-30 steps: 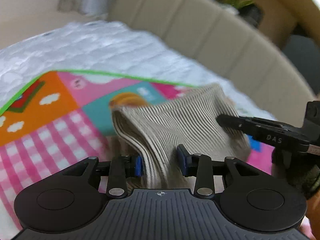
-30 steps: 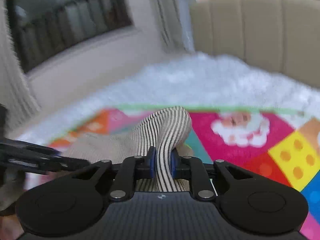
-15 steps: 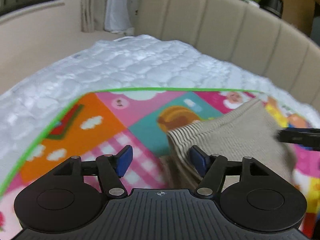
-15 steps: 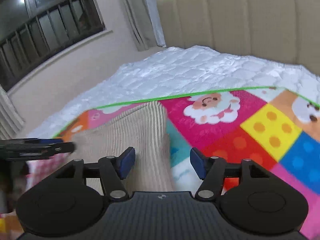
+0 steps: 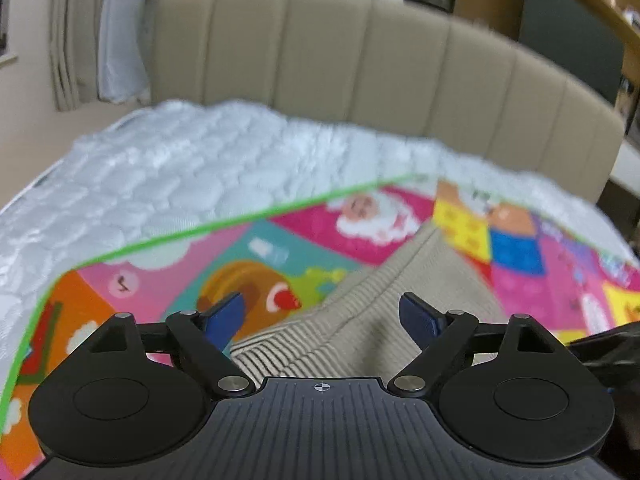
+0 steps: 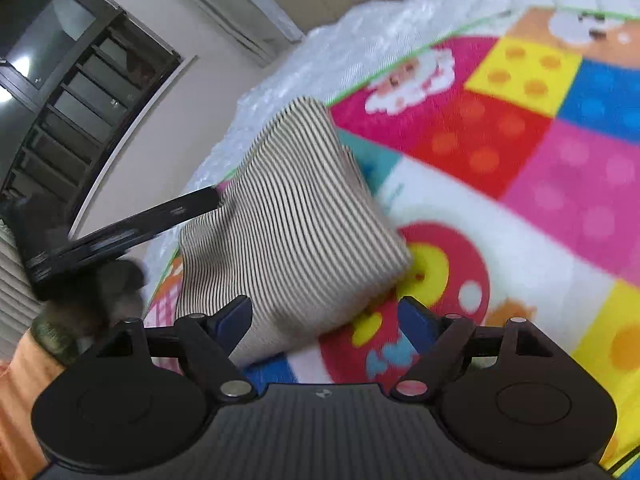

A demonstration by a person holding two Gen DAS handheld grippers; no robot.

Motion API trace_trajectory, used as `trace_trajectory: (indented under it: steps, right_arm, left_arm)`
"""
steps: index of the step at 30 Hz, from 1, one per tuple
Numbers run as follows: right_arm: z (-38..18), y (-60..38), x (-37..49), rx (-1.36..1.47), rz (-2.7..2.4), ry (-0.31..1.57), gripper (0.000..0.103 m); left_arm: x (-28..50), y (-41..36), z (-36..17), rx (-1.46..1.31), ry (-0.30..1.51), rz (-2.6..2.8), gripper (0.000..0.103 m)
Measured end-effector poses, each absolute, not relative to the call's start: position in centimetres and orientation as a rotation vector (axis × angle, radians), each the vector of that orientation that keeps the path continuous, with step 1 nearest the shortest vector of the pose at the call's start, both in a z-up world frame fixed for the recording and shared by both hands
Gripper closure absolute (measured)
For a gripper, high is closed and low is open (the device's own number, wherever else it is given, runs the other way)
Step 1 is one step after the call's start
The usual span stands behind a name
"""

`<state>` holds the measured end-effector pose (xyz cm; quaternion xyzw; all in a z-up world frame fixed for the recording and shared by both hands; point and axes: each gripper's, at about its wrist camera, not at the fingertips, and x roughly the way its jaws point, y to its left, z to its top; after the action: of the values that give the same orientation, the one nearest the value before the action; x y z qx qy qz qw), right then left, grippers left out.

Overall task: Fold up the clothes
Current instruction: 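Open the right gripper and withdraw it from the folded shirt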

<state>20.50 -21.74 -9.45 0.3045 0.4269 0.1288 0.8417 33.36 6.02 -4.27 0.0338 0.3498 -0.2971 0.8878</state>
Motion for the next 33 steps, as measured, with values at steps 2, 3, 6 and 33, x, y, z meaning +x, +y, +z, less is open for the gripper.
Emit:
trace_trajectory:
  steps: [2,3,6,33]
  right_arm:
    - [-10.3,-21.3,20.9,0.654,0.264,0.925,0.021]
    - [-10.9,-21.2,21.2,0.666,0.256,0.934,0.021]
    - [-11.9,-21.0,22.2,0.709,0.263,0.916,0.022]
    - [-4.5,-18.5,28.8,0.032,0.230,0.721,0.032]
  left_arm:
    - [34.7,6.1,-5.9,0.042,0.777,-0.609,0.013]
    - [35.3,6.2,-6.7,0.017,0.804,-0.606,0.010]
    - [36.8,7.5,-9.1,-0.110,0.892,-0.619,0.004]
    - [24.4,4.7,-7.2,-0.176,1.077,-0.753,0.007]
